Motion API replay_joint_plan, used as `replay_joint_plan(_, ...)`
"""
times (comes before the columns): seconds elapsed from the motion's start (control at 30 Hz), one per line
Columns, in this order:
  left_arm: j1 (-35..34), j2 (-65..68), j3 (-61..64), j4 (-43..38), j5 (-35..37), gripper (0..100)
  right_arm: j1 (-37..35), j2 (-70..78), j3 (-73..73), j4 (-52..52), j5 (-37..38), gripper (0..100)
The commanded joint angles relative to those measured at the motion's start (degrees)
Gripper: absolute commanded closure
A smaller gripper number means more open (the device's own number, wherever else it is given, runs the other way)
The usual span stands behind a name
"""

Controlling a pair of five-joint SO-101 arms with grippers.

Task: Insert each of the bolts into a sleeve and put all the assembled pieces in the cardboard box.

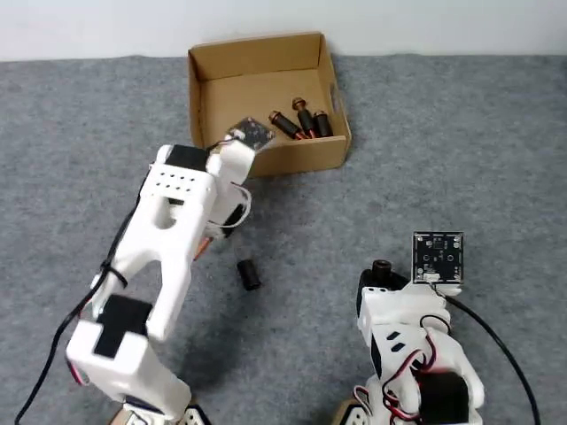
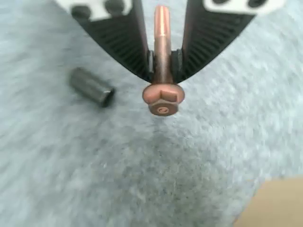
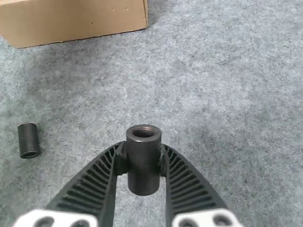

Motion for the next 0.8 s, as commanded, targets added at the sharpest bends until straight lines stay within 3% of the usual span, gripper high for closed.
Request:
replay_joint_plan(0.0, 3.43, -8.70, -1.63, 3.34, 4.04, 99, -4.70, -0.22, -1.05, -1.01, 0.79, 99.1)
replay_joint_plan(0.3, 4.40, -23.12, -1.45, 2.64, 20.75, 100, -8.57, -0.22, -2.29, -0.84, 0.79, 99.1)
replay_joint_plan(0.47, 6.07, -28.13, 2.15, 1.14, 30.68, 100, -17.10, 0.13, -2.29, -1.45, 0.79, 99.1)
replay_joint_plan(0.6, 11.34, -33.76, 10.68, -4.04, 38.95, 100, -20.53, 0.22, -1.93, -3.38, 0.79, 99.1)
replay_joint_plan(0.77, 18.29, -45.01, 22.20, -16.79, 47.30, 100, -24.57, 0.22, -1.93, -8.22, 0.88, 99.1)
